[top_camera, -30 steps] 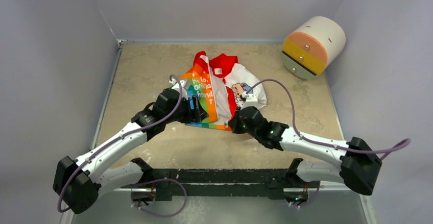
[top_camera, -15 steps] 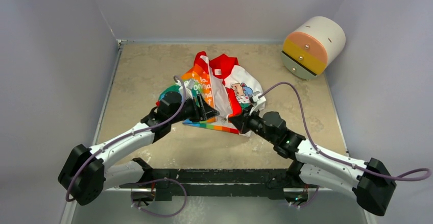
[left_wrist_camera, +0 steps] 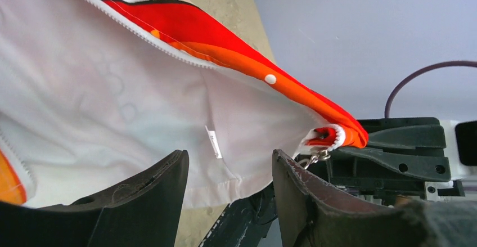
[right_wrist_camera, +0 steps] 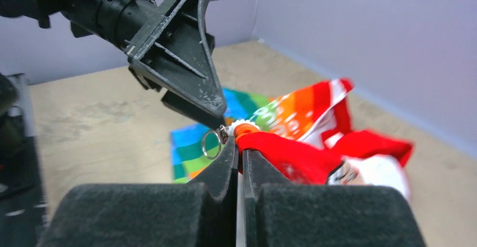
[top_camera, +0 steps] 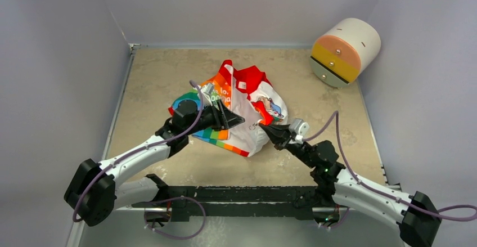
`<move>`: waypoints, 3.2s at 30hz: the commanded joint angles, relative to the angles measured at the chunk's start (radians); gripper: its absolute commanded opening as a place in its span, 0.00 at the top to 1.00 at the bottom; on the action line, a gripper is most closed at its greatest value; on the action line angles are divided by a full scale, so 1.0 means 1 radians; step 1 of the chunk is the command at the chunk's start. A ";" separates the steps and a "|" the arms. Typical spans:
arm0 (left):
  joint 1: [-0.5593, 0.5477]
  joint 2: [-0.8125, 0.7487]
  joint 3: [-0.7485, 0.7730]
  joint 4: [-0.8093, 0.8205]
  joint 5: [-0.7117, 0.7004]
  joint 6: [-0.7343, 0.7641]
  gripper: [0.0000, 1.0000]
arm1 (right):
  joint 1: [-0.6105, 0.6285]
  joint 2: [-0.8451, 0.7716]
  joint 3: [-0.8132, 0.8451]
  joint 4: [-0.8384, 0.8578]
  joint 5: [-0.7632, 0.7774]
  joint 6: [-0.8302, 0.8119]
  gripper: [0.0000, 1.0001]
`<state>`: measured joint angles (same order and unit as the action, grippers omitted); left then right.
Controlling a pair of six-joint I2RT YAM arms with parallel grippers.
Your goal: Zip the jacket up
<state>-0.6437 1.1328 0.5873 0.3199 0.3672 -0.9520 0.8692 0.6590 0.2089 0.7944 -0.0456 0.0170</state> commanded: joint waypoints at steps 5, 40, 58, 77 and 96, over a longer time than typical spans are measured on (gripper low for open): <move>-0.005 -0.064 0.070 0.018 0.006 0.046 0.45 | 0.000 0.104 -0.087 0.620 0.020 -0.506 1.00; -0.004 -0.202 0.215 -0.304 -0.062 0.254 0.44 | -0.252 0.345 0.013 0.928 -0.328 -0.356 1.00; -0.003 -0.198 0.231 -0.295 -0.059 0.259 0.43 | -0.253 0.399 0.007 0.896 -0.426 -0.087 1.00; -0.005 -0.212 0.098 -0.195 0.005 0.131 0.43 | -0.254 0.126 0.162 -0.069 -0.388 0.399 1.00; -0.054 -0.008 0.010 0.004 -0.004 -0.002 0.39 | -0.254 -0.088 0.054 -0.331 -0.353 0.500 1.00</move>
<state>-0.6666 1.0920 0.6003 0.1059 0.3038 -0.8753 0.6197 0.5987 0.2626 0.4839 -0.3801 0.4763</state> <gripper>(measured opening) 0.606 0.008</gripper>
